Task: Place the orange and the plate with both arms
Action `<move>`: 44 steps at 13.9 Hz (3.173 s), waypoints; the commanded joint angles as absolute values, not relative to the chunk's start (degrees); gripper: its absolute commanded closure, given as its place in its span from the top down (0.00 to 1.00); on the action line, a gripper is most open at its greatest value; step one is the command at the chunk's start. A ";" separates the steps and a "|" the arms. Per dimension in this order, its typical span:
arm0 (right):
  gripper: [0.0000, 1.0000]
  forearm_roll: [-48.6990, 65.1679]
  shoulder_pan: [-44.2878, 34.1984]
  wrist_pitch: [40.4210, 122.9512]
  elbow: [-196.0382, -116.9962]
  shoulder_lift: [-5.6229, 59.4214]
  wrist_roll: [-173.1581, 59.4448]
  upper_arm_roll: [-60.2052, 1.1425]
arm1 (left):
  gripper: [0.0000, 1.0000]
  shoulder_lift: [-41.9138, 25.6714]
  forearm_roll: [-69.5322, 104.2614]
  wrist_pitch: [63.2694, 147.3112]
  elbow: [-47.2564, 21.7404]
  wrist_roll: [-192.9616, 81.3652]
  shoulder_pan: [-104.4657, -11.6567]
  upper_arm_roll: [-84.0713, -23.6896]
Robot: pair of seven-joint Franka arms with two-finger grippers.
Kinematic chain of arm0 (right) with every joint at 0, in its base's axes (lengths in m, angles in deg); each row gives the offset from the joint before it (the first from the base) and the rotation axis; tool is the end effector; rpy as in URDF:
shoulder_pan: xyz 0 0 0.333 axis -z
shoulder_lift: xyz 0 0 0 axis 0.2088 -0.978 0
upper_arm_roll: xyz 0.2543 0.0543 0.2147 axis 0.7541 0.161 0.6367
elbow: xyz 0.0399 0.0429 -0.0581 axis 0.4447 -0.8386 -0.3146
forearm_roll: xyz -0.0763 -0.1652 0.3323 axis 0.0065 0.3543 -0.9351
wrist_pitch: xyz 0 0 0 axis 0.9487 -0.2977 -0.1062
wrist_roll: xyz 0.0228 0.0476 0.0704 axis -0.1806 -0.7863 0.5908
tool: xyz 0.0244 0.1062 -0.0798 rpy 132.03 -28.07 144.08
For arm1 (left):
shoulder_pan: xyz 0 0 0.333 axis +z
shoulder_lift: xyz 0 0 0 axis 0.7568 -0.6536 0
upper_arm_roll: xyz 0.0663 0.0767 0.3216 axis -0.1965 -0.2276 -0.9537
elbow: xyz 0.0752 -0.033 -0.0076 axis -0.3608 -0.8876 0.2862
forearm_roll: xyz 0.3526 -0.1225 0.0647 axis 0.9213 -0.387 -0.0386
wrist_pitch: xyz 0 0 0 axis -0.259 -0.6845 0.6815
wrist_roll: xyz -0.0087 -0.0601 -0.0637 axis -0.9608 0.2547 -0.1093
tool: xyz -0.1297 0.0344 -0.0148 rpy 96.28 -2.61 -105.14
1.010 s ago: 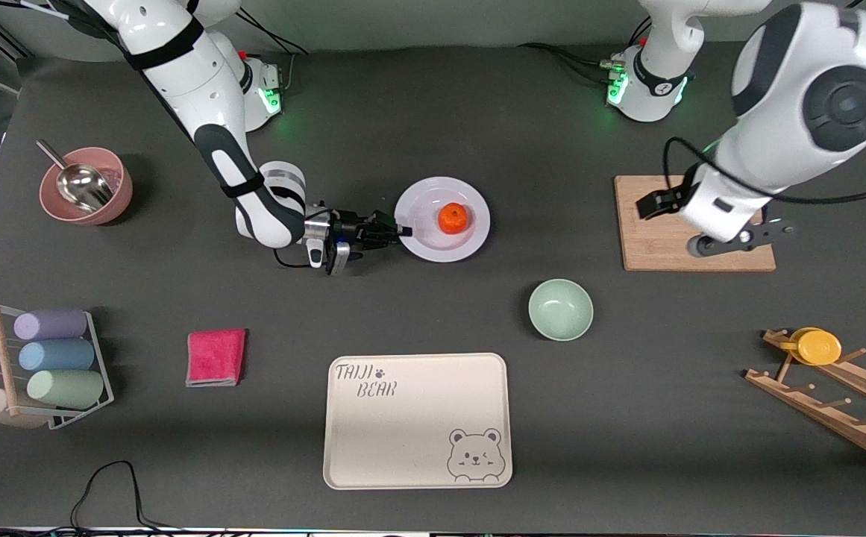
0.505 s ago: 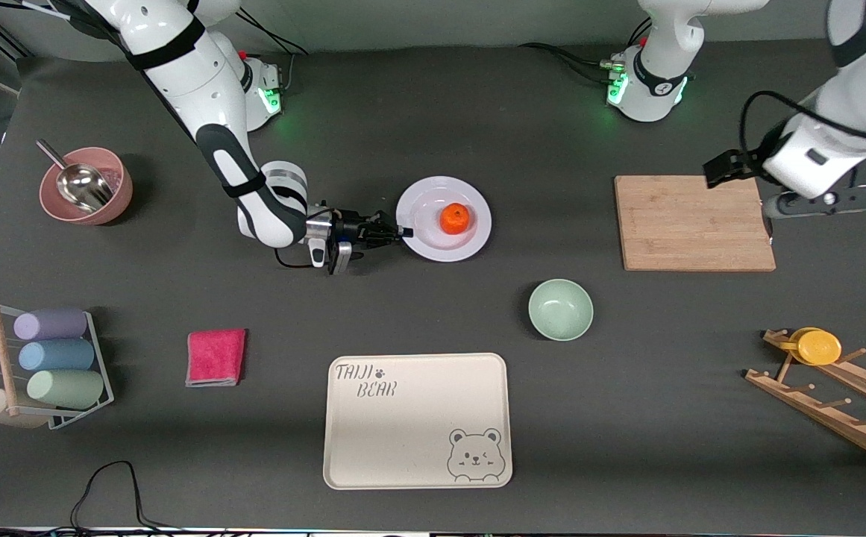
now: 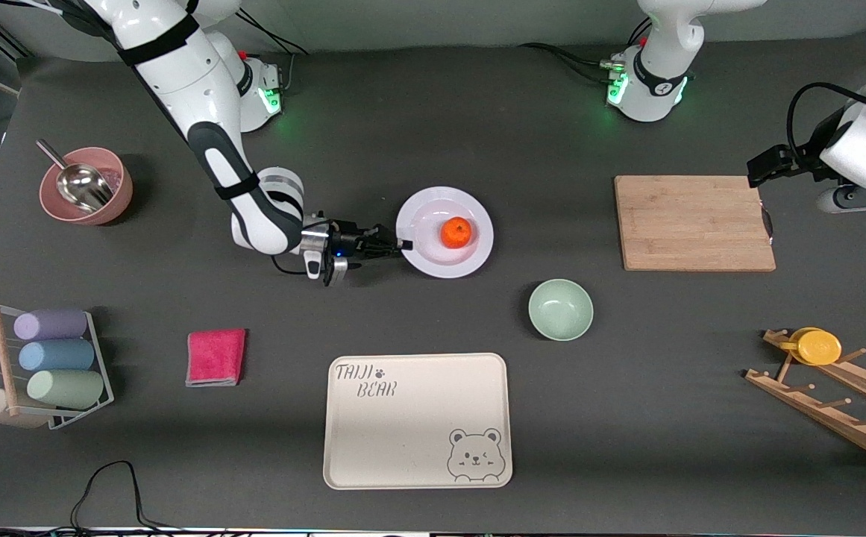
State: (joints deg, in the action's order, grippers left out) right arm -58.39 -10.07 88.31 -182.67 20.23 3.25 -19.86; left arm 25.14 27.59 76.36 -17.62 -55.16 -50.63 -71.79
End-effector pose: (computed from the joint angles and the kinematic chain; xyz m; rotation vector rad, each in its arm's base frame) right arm 0.4616 0.3032 0.1594 -1.9451 -0.0122 -0.0068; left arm 0.4800 -0.0120 0.5697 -3.0985 -0.1081 0.2356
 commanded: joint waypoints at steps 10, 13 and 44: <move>0.00 -46.84 -5.44 77.14 -129.96 -3.39 -22.86 -33.13 | 1.00 21.55 29.60 75.40 -13.51 -54.45 -55.87 -78.62; 0.00 -47.38 -5.70 85.40 -120.72 -10.70 -23.13 -32.61 | 1.00 21.46 29.52 75.23 -9.65 -54.62 -55.78 -78.62; 1.00 46.65 -2.39 66.11 -178.43 69.86 -75.16 -31.50 | 1.00 14.95 28.20 70.92 -10.25 -54.62 -56.39 -77.92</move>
